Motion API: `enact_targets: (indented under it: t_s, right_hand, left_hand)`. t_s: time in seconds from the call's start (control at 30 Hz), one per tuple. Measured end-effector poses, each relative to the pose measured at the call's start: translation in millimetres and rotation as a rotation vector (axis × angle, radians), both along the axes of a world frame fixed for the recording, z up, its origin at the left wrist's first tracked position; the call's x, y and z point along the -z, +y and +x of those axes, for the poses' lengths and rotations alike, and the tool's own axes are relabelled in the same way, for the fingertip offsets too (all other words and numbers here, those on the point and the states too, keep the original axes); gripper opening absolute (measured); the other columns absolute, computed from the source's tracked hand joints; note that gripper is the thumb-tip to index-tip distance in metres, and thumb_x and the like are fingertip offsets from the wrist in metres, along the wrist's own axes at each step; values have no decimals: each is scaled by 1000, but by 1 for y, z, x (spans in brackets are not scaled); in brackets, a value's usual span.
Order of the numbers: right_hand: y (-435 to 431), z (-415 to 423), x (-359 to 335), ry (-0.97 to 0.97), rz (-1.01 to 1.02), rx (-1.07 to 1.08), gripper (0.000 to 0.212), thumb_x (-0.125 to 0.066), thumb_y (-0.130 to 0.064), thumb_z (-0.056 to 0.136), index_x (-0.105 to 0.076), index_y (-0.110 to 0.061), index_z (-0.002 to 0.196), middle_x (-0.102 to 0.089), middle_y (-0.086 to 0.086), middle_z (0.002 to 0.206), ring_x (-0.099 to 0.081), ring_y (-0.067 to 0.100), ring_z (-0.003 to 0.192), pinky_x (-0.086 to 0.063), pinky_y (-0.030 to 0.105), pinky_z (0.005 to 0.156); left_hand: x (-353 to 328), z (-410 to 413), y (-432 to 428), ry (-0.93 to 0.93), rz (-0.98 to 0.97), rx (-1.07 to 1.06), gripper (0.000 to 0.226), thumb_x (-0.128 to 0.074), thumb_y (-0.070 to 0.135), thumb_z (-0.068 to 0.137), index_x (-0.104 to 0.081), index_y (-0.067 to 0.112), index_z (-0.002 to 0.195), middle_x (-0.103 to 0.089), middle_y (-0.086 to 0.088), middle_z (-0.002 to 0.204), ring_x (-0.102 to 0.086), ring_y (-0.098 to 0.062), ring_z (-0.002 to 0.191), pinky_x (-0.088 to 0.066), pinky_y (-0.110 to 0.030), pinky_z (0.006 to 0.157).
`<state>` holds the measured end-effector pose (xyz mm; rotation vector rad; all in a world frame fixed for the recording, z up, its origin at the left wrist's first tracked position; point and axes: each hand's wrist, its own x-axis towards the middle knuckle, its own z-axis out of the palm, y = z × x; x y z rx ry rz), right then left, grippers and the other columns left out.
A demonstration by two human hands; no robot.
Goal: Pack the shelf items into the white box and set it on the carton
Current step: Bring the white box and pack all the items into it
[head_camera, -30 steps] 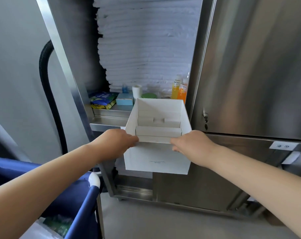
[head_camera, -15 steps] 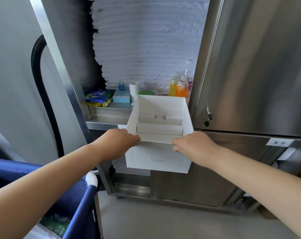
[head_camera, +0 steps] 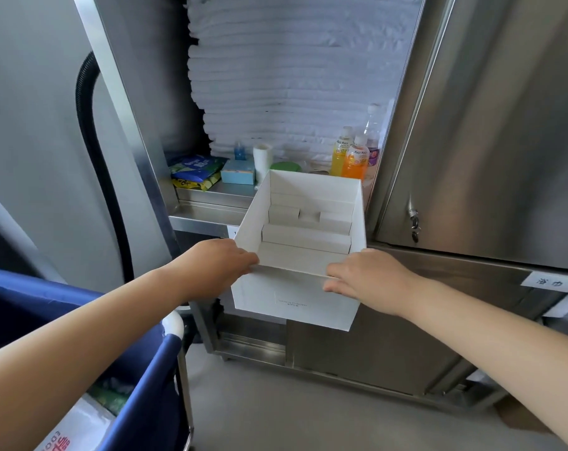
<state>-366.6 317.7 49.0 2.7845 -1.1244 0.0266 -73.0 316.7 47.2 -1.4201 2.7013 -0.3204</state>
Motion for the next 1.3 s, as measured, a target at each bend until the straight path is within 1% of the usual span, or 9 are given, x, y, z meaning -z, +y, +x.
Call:
enact_targets:
  t_s: [0.13, 0.23, 0.37, 0.53, 0.73, 0.9, 1.0, 1.17, 1.3]
  right_hand:
    - [-23, -7, -4, -40, 161, -12, 64, -11, -75, 83, -55, -30, 92, -47, -18, 75, -45, 4, 77, -35, 25, 71]
    - [-51, -12, -8, -119, 307, -8, 60, -20, -71, 86, -55, -30, 112, -53, -13, 112, -44, 6, 108, -39, 28, 94]
    - [-100, -11, -9, -74, 211, 143, 62, -39, -49, 96, -21, -19, 148, -4, 0, 158, -1, 15, 145, -10, 37, 115]
    - [-149, 6, -6, 54, 153, 310, 80, -39, -44, 97, 10, -8, 149, 24, 13, 154, 21, 28, 142, 6, 39, 115]
    - [-178, 9, -2, 13, 84, 250, 74, -36, -36, 98, 11, -10, 149, 19, 8, 156, 17, 23, 144, 6, 35, 116]
    - [-182, 8, 6, 43, 23, 233, 71, -33, -31, 99, 12, -8, 148, 21, 9, 156, 20, 23, 143, 6, 35, 117]
    - [-183, 10, 12, 41, 4, 250, 72, -33, -31, 98, 14, -9, 148, 24, 8, 155, 23, 23, 142, 7, 36, 115]
    - [-188, 7, 13, 34, 17, 268, 79, -39, -38, 96, 16, -14, 148, 32, -1, 149, 27, 17, 140, 13, 30, 111]
    - [-187, 7, 13, 31, 16, 295, 84, -42, -36, 94, 26, -21, 141, 36, -6, 146, 34, 13, 136, 19, 27, 107]
  left_hand:
    - [-4, -4, 2, 3, 38, -37, 21, -39, 24, 97, -48, 28, 115, -60, 8, 100, -52, -17, 99, -43, -28, 75]
    - [-8, -8, 4, -2, 70, -65, 24, -39, 21, 97, -49, 29, 117, -60, 9, 102, -51, -15, 100, -44, -28, 76]
    - [-9, -10, 7, -16, 97, -88, 25, -39, 20, 96, -49, 32, 117, -59, 11, 102, -50, -14, 101, -46, -27, 80]
    - [-2, -6, 9, -7, 132, -110, 21, -37, 25, 98, -46, 39, 112, -57, 14, 95, -48, -11, 97, -47, -30, 81]
    - [-1, -3, 12, 24, 164, -68, 23, -34, 30, 99, -50, 40, 113, -57, 19, 103, -45, -6, 104, -41, -24, 89]
    - [-21, 2, -1, 340, 371, -122, 38, -31, 65, 88, -44, 53, 122, -46, 37, 122, -35, 17, 115, -22, -1, 96]
    - [-21, -2, -36, 433, 340, -104, 43, -28, 61, 90, -35, 52, 131, -30, 40, 134, -26, 19, 123, -13, 1, 99]
    - [-13, -22, -123, 390, 76, -143, 53, -38, 31, 98, -21, 26, 148, -10, 11, 156, -1, -3, 142, 8, -10, 106]
    - [-13, -37, -183, 328, 39, -77, 60, -30, 32, 100, 1, 19, 150, 8, 2, 158, 14, -9, 142, 18, -16, 104]
